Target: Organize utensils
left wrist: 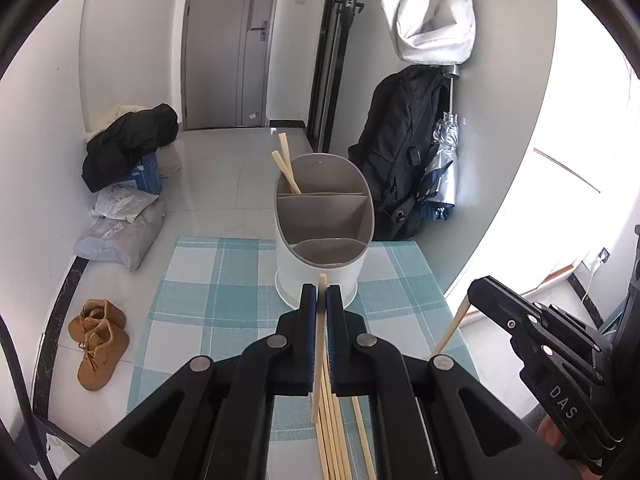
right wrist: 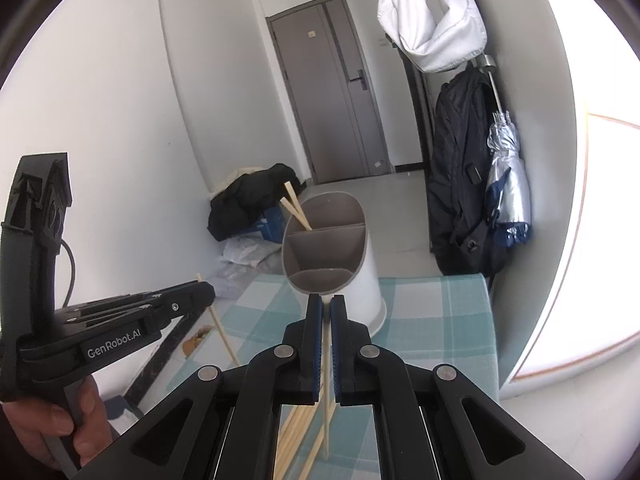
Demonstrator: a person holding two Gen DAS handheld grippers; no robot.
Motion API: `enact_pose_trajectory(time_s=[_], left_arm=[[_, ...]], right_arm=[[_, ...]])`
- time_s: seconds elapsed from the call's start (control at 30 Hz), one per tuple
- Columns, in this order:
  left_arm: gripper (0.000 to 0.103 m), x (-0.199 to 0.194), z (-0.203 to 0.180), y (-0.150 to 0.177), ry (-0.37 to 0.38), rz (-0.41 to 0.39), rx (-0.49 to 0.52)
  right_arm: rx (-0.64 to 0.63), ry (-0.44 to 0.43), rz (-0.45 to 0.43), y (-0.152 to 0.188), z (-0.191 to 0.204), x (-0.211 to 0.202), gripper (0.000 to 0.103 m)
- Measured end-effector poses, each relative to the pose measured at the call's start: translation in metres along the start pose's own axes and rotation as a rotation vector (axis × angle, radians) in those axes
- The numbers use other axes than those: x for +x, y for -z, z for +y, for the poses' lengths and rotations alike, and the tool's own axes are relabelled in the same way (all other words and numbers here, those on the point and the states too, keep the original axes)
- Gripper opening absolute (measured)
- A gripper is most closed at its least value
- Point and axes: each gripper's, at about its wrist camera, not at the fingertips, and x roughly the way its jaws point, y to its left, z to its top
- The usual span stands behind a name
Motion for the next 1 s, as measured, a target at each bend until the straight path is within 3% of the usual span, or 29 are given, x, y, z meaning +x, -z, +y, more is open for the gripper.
enact_pose_trajectory(time_s=[0.57,1.0], left_arm=[[0.001,-0.003,-0.005,-0.003,0.027,0.036,0.021],[0.001,-0.016,-0.013,-0.048,0.097,0.025,-0.020]], right_arm=[[-0.004,0.023,-0.033,-0.010,0.009,-0.008,0.003],[-0.009,0.000,-0.097,-0.064,0.004,-0.020,0.003]])
